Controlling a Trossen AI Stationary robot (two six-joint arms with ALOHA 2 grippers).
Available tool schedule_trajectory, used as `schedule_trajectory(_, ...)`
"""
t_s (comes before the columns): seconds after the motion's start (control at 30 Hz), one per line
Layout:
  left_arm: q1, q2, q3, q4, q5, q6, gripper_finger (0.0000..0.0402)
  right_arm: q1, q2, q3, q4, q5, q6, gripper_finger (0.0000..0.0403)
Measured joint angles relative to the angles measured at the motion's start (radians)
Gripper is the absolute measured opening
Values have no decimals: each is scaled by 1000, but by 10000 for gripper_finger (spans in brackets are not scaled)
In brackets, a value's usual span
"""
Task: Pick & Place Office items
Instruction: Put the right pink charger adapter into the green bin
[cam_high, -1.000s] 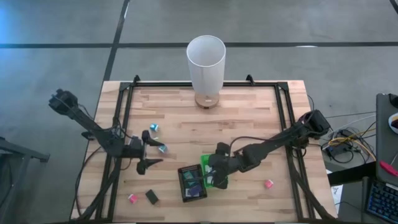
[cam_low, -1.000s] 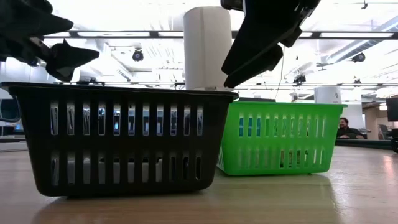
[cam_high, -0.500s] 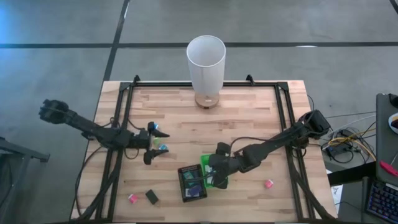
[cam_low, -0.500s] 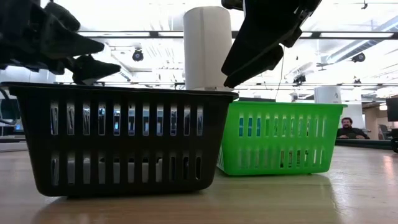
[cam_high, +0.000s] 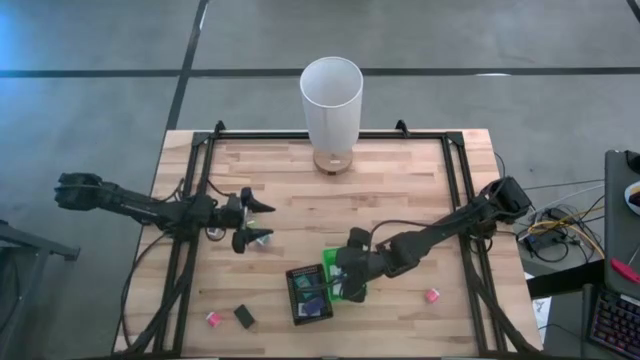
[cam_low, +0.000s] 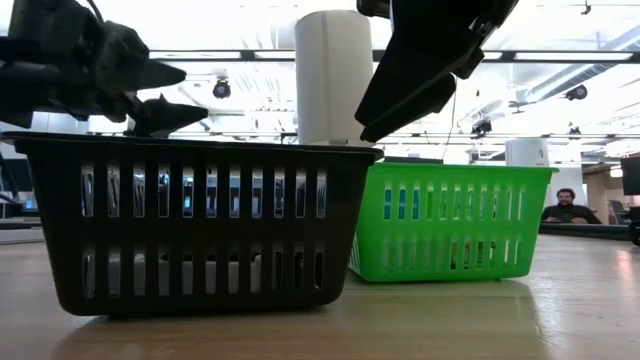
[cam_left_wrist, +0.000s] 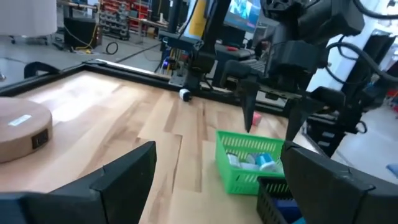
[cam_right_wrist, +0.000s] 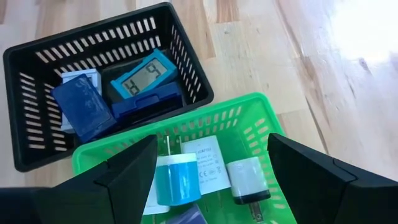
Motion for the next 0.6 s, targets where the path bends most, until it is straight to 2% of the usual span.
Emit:
schedule_trajectory(0.33,0,1,21,2,0,-155,340,0,0,-20,-38,1,19,295)
schedule_trajectory(0.6,-1,1,26,2,0,-201,340,13,-47,-76,-307,92,193,281)
